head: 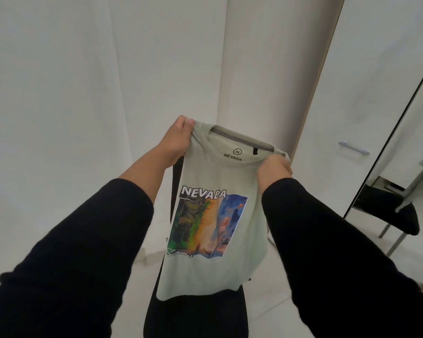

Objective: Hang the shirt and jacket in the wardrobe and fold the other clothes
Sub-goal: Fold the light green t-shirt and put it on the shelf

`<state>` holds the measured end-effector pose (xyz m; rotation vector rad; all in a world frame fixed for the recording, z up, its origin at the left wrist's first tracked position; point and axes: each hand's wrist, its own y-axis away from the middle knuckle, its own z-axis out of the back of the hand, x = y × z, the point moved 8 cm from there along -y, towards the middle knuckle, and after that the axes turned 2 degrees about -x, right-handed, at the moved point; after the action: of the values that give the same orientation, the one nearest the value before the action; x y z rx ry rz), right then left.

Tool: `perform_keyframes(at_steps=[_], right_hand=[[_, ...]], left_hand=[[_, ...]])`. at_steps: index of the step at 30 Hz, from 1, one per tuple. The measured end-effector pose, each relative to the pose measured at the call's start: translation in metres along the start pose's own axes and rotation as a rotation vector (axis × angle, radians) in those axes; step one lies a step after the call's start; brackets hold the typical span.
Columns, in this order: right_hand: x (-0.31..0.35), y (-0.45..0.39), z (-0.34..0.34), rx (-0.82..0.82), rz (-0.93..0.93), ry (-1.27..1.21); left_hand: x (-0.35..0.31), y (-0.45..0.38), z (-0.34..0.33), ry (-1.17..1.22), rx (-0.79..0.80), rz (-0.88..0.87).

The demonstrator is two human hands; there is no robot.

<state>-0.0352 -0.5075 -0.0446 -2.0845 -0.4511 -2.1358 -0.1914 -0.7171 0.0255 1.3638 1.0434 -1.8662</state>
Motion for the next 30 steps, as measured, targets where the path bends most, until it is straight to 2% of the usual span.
perform_keyframes(at_steps=[3, 6, 8, 10, 12, 18, 22, 30], right_hand=[[0.001, 0.015, 0.002, -0.011, -0.04, -0.142], [0.012, 0.019, -0.002, 0.031, 0.035, -0.186], [0.011, 0.022, -0.007, 0.05, -0.018, -0.239], [0.007, 0.026, -0.024, 0.211, -0.125, -0.456], [0.003, 0.029, -0.034, 0.331, -0.154, -0.483], [0.0, 0.035, -0.041, 0.597, -0.18, -0.3], [0.006, 0.039, -0.038, 0.605, -0.133, -0.196], [0.005, 0.033, -0.045, 0.619, -0.116, -0.193]], left_hand=[[-0.007, 0.001, -0.004, -0.002, 0.033, -0.022], [-0.005, 0.001, 0.003, 0.054, 0.064, -0.008], [-0.005, 0.002, 0.008, 0.121, 0.076, 0.004], [-0.005, 0.001, 0.015, 0.163, 0.068, 0.01], [-0.001, 0.0, 0.025, 0.201, 0.039, 0.022], [0.021, -0.004, 0.064, 0.294, -0.095, 0.075], [0.033, -0.003, 0.075, 0.275, -0.121, 0.104], [0.04, -0.002, 0.072, 0.272, -0.077, 0.147]])
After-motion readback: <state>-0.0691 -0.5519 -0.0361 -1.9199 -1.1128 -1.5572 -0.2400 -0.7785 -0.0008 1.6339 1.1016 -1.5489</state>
